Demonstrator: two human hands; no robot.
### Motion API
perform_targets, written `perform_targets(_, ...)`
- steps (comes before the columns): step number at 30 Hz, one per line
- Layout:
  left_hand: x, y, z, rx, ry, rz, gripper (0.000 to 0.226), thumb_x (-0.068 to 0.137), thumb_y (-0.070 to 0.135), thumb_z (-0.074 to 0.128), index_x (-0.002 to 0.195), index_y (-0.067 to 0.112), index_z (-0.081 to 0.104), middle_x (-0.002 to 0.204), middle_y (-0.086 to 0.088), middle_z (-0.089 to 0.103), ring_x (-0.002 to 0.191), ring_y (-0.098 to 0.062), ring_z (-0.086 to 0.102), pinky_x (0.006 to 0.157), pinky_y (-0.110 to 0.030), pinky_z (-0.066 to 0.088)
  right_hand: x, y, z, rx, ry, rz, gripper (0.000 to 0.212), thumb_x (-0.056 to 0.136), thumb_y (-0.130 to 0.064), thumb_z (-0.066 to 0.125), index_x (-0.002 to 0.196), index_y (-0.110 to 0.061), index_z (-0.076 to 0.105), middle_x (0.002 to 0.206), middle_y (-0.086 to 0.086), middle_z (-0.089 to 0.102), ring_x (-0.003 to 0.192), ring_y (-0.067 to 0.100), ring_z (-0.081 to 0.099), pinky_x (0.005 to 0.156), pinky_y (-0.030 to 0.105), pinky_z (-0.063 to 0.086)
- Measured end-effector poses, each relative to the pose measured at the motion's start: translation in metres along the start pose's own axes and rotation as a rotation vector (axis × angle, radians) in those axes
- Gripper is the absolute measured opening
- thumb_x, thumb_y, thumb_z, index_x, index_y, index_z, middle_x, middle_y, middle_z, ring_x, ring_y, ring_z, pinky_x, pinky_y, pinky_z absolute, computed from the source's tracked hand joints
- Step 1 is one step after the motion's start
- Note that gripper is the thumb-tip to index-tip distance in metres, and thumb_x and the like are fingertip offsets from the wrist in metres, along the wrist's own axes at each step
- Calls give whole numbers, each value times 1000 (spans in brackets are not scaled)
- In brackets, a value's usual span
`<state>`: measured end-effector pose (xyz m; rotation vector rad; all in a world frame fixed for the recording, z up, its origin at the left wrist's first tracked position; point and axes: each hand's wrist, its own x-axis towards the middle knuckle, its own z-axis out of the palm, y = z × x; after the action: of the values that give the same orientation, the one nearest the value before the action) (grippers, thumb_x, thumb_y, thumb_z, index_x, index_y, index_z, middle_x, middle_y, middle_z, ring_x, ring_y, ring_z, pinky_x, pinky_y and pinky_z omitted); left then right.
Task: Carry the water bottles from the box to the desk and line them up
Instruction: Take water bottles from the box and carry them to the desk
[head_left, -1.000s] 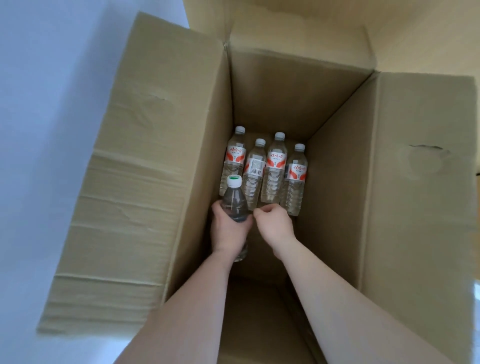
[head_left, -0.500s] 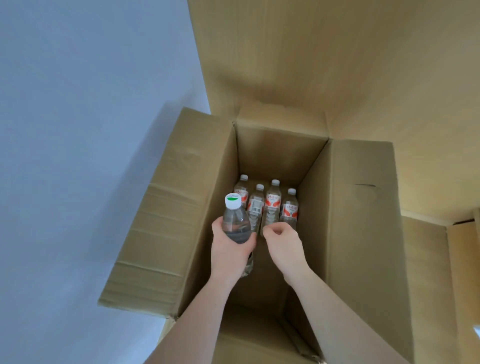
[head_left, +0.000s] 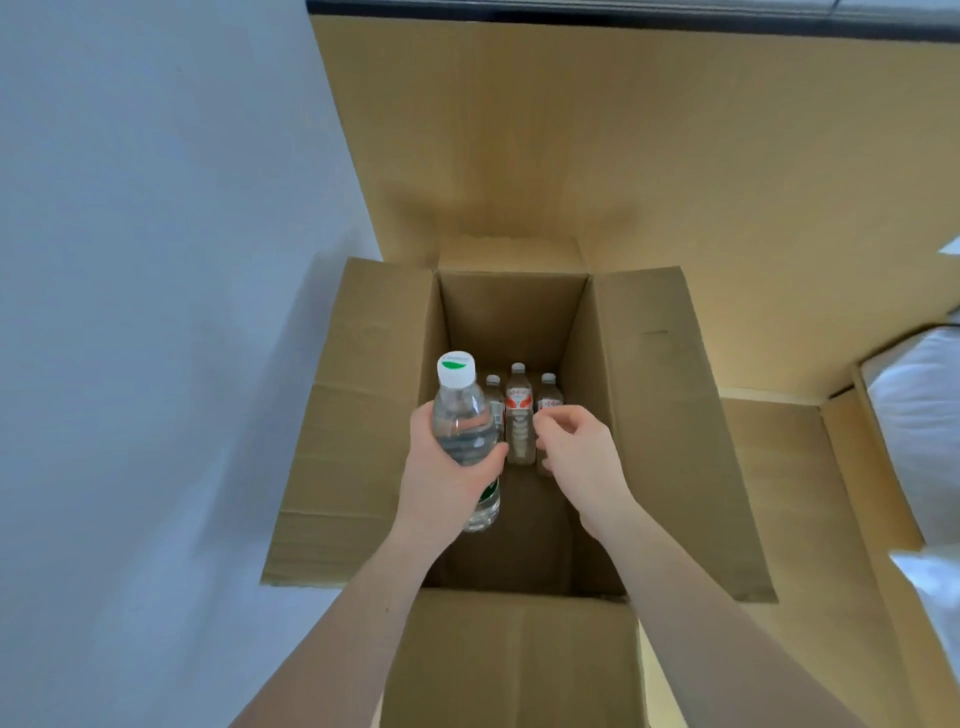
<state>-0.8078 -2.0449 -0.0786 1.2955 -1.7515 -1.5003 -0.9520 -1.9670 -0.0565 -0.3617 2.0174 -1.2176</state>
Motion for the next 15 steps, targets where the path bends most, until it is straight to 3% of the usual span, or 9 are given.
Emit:
perform_targets(6,-16,11,-12,72,-130,98,79,73,27,92,129,40,39,107,36,56,105,22,54,67,5,42,-40,-3,-13,114,92,-33,5,98,-41,61,99,-40,65,92,-20,71,96,6,67,88,29,59)
perform_targets(12,-34,17,-5,119,-274,143,80,71,29,92,129,43,39,105,43,54,104,23,54,63,4,43,-76,10,-43,218,197,-47,6,98,-41,61,101,-43,65,93,-25,71,97,2,68,91,30,60)
perform_targets(15,-42,25,10,119,-363,179,75,70,25,93,120,48,42,104,37,59,102,18,59,66,2,46,-88,18,-63,219,270,-43,4,95,-42,62,95,-45,64,91,-31,69,91,-4,68,88,29,59)
